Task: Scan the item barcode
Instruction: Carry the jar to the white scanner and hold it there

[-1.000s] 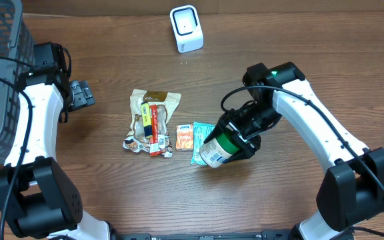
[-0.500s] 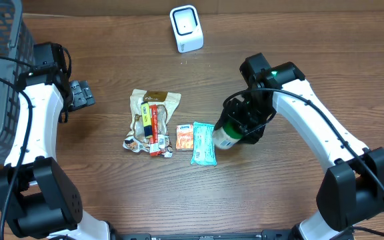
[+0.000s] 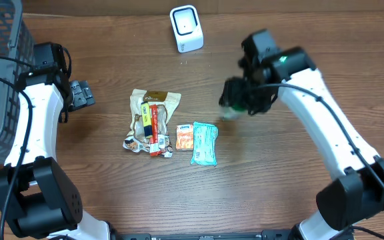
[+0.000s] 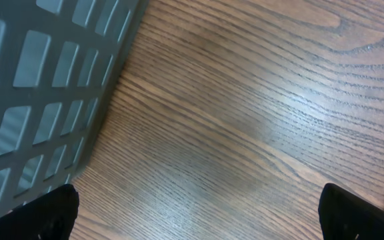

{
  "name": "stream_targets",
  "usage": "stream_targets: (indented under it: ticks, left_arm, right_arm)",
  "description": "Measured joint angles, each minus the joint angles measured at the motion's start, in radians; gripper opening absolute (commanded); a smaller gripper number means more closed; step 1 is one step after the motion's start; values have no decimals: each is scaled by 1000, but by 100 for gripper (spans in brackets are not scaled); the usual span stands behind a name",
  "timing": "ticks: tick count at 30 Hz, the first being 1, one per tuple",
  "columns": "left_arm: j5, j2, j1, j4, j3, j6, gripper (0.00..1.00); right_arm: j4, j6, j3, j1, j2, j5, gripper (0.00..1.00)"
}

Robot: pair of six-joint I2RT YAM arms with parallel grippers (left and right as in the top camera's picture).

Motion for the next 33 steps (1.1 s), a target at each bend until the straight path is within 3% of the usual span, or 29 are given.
stream_targets:
  ticks: [6, 9, 21, 33]
  left_arm:
    - [0, 0, 0, 0, 0, 0, 100]
    - [0, 0, 0, 0, 0, 0, 100]
    - [0, 0, 0, 0, 0, 0, 100]
    - [0, 0, 0, 0, 0, 0, 100]
  right_arm:
    - [-165, -94, 424, 0, 21, 6, 4]
    - [-149, -138, 565, 0, 35, 14, 4]
    - [375, -283, 595, 0, 174, 105, 4]
    - [734, -300, 595, 0, 451, 119, 4]
